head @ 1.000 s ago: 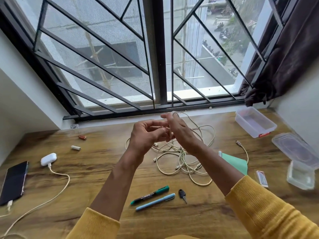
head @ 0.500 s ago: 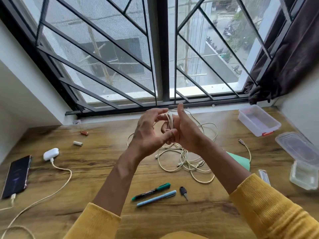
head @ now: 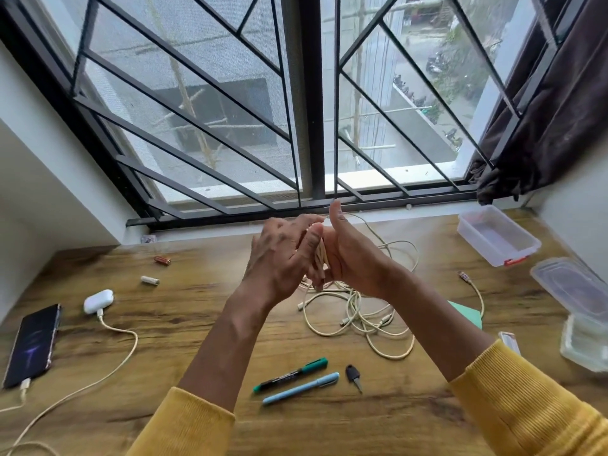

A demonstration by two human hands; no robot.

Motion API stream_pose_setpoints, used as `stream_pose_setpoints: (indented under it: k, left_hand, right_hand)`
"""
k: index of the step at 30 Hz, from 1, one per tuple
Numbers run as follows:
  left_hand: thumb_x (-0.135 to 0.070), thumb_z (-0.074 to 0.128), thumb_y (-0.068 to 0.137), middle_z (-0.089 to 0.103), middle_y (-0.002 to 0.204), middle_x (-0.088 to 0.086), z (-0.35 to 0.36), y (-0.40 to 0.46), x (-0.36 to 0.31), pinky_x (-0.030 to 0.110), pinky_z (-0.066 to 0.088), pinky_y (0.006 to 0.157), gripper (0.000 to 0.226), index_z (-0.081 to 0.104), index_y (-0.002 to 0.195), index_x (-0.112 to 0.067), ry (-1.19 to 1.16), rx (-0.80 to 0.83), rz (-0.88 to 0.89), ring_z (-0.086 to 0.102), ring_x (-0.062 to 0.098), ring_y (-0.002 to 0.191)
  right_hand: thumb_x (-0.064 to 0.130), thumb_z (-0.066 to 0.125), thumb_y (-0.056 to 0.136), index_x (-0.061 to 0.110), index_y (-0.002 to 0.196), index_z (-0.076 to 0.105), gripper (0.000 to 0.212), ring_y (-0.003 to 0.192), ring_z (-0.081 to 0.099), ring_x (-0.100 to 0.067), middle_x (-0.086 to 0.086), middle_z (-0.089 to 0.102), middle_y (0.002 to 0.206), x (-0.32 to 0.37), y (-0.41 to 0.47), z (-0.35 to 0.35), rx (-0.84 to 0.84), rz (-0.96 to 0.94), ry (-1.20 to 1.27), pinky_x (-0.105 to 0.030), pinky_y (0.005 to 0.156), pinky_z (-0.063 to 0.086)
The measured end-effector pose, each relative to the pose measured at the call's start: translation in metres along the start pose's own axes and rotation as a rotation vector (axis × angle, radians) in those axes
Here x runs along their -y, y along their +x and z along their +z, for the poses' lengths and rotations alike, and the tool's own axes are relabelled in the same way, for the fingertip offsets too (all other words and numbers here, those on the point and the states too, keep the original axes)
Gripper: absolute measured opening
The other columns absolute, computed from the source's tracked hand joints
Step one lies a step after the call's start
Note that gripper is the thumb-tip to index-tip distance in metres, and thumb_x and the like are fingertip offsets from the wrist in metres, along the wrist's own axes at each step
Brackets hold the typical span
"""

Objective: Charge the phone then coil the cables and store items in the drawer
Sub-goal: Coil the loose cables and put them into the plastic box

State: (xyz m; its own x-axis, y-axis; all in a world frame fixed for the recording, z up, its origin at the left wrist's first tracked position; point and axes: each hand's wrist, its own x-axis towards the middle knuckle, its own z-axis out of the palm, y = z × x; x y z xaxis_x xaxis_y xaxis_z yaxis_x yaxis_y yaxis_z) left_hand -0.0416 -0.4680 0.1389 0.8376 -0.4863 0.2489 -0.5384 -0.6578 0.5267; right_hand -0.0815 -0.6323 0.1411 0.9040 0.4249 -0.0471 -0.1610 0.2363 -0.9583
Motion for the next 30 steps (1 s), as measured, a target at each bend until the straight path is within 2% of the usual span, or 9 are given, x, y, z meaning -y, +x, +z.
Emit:
stream_pose_setpoints:
  k: [4,9,12,15,18,20,23,26,30]
  left_hand:
    - [-0.066,0.022,0.108,0.069,0.069,-0.004,-0.002,0.0,0.001,0.048,0.056,0.079,0.046,0.058,0.111,-0.037,-0.149,0.058,-0.007,0.071,0.016,0.077]
    - [-0.06,0.024,0.105,0.074,0.089,0.003,0.001,0.004,0.002,0.046,0.053,0.082,0.058,0.07,0.115,-0.026,-0.138,-0.007,-0.051,0.07,0.029,0.09]
    - [-0.055,0.027,0.105,0.066,0.072,-0.005,0.002,0.003,0.001,0.048,0.053,0.078,0.046,0.057,0.078,-0.032,-0.195,-0.015,-0.095,0.066,0.026,0.079]
    - [-0.057,0.026,0.103,0.066,0.067,0.001,0.004,0.005,0.002,0.048,0.054,0.076,0.052,0.055,0.072,-0.026,-0.247,-0.027,-0.137,0.068,0.026,0.074]
    - [-0.054,0.028,0.108,0.066,0.055,0.009,0.004,0.006,0.006,0.04,0.053,0.062,0.064,0.059,0.07,-0.014,-0.356,0.012,-0.191,0.068,0.027,0.055]
    - [-0.05,0.03,0.112,0.064,0.053,0.017,0.0,0.007,0.006,0.036,0.049,0.055,0.07,0.059,0.068,-0.003,-0.455,0.066,-0.205,0.064,0.032,0.047]
    - [-0.044,0.034,0.115,0.057,0.061,0.024,-0.008,0.007,0.006,0.035,0.042,0.053,0.065,0.062,0.07,-0.007,-0.568,0.149,-0.244,0.055,0.031,0.052]
    - [-0.041,0.035,0.115,0.056,0.062,0.023,-0.013,0.006,0.005,0.029,0.04,0.046,0.061,0.063,0.072,-0.008,-0.584,0.201,-0.272,0.05,0.027,0.046]
    - [-0.041,0.034,0.115,0.057,0.056,0.024,-0.014,0.005,0.002,0.026,0.038,0.043,0.066,0.066,0.074,0.001,-0.522,0.192,-0.289,0.048,0.027,0.041]
  right_hand:
    - [0.07,0.004,0.103,0.001,0.118,0.059,0.089,0.069,0.063,-0.03,-0.025,0.06,0.084,0.003,-0.001,0.004,0.034,0.011,-0.093,-0.04,0.066,0.059]
    - [0.066,0.003,0.104,-0.008,0.12,0.054,0.092,0.077,0.068,-0.035,-0.029,0.063,0.09,0.002,-0.002,0.008,0.074,0.06,-0.146,-0.05,0.072,0.061]
    - [0.066,0.001,0.104,0.0,0.113,0.062,0.09,0.079,0.069,-0.034,-0.027,0.064,0.088,0.002,-0.004,0.011,0.078,0.088,-0.18,-0.052,0.073,0.062]
    - [0.068,0.003,0.103,0.002,0.103,0.067,0.092,0.079,0.07,-0.037,-0.026,0.063,0.084,0.0,-0.003,0.017,0.068,0.098,-0.201,-0.056,0.076,0.061]
    - [0.065,0.007,0.106,0.015,0.085,0.074,0.086,0.082,0.07,-0.04,-0.024,0.064,0.082,0.0,-0.004,0.023,0.065,0.09,-0.211,-0.055,0.078,0.06]
    - [0.052,0.023,0.114,0.007,0.096,0.068,0.066,0.087,0.071,-0.041,-0.027,0.064,0.089,0.002,-0.005,0.021,0.102,0.065,-0.183,-0.054,0.078,0.059]
    - [0.015,0.04,0.112,-0.006,0.124,0.055,0.028,0.112,0.066,-0.045,-0.028,0.063,0.112,0.004,-0.007,0.011,0.27,0.053,-0.07,-0.059,0.09,0.056]
    - [-0.005,0.044,0.107,-0.013,0.134,0.049,0.029,0.129,0.056,-0.047,-0.026,0.061,0.125,0.009,-0.005,0.007,0.408,0.07,-0.046,-0.061,0.099,0.054]
    - [-0.01,0.049,0.102,-0.003,0.126,0.058,0.027,0.129,0.056,-0.049,-0.022,0.064,0.119,0.006,-0.004,0.009,0.412,0.043,-0.012,-0.051,0.094,0.06]
